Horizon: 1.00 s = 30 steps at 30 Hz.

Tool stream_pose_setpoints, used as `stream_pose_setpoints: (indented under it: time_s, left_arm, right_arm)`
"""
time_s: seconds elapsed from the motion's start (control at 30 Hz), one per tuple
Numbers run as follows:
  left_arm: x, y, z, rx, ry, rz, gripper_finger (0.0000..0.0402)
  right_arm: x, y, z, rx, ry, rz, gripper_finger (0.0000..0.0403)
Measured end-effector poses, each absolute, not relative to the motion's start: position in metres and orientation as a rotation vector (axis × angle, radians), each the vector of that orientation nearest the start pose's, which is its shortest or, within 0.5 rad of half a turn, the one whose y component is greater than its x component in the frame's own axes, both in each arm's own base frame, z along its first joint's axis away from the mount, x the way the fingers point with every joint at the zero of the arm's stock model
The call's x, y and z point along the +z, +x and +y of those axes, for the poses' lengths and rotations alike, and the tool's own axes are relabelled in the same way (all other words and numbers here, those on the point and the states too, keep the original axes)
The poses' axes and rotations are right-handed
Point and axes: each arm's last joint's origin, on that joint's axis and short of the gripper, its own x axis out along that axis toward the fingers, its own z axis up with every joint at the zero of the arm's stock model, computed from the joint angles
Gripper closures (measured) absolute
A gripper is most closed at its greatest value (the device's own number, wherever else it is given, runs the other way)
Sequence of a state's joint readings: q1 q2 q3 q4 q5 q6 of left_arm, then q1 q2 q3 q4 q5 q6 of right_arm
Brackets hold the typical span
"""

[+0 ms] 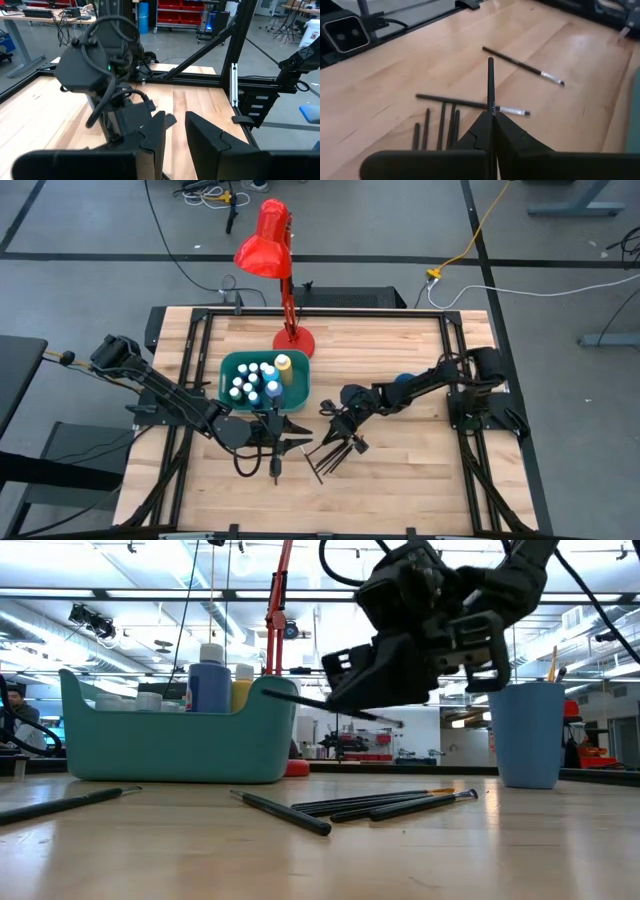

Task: Pick & Place Paint Supplies
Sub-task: Put the black silver paint brush into the blue cup

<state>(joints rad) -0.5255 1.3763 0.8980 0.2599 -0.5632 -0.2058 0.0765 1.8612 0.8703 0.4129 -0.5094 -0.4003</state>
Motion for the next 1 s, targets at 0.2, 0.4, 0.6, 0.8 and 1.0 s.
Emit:
stream_pose_setpoints:
  time_s: [0.2,0.4,0.6,0.8,1.0]
  left_arm:
    - [0.283,0.271,-0.139,0.057,-0.092,0.182,0.0319]
    - [0.283,0.271,-0.139,0.057,-0.092,0.182,0.0319]
    - [0.283,0.271,-0.139,0.057,-0.090,0.182,0.0319]
    - [0.283,0.271,-0.139,0.055,-0.076,0.182,0.0319]
    - [0.283,0.271,-0.139,0.055,-0.074,0.182,0.0319]
  right_arm:
    - [0.151,0.338,0.039,0.598,-0.287,0.608,0.0393]
    - [0.184,0.309,0.042,0.528,-0.352,0.734,0.0393]
    - [0.217,0.267,0.038,0.350,-0.490,0.902,0.0392]
    - [0.244,0.225,0.024,0.186,-0.607,1.017,0.0392]
    - [0.262,0.199,0.015,0.086,-0.727,1.033,0.0392]
